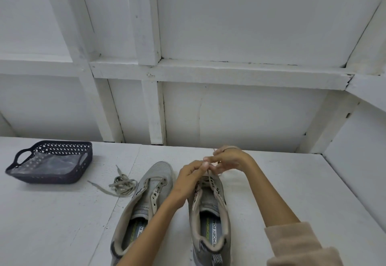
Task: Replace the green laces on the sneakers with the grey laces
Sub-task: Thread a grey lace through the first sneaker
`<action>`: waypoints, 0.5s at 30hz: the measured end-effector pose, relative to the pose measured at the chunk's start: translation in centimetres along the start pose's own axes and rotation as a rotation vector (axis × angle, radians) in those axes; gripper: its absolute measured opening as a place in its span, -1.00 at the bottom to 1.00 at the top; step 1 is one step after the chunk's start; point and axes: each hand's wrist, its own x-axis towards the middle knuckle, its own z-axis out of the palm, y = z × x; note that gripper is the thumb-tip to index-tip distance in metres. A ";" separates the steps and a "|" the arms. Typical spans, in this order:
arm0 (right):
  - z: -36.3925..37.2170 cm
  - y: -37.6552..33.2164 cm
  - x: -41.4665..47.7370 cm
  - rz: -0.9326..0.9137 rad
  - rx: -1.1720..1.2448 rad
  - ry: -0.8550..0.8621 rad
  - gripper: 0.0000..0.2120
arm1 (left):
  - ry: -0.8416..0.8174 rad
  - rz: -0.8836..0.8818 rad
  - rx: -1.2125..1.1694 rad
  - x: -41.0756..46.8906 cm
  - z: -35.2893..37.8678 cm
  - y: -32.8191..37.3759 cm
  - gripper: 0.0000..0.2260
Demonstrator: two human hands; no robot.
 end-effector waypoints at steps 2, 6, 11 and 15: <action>-0.5 1.6 -0.1 -0.124 0.359 0.039 -0.51 | 0.020 -0.017 -0.003 0.4 -0.2 0.5 -0.71; -0.8 3.7 -0.8 -0.247 0.871 0.102 -0.52 | 0.056 -0.083 -0.080 0.7 -0.1 1.2 -0.74; -0.9 5.1 -0.9 -0.171 0.936 0.163 -0.59 | 0.069 -0.152 -0.088 1.4 0.0 1.7 -0.79; -0.5 5.2 -1.3 -0.076 0.548 0.198 -0.60 | 0.184 -0.120 -0.061 2.2 -0.4 2.6 -0.85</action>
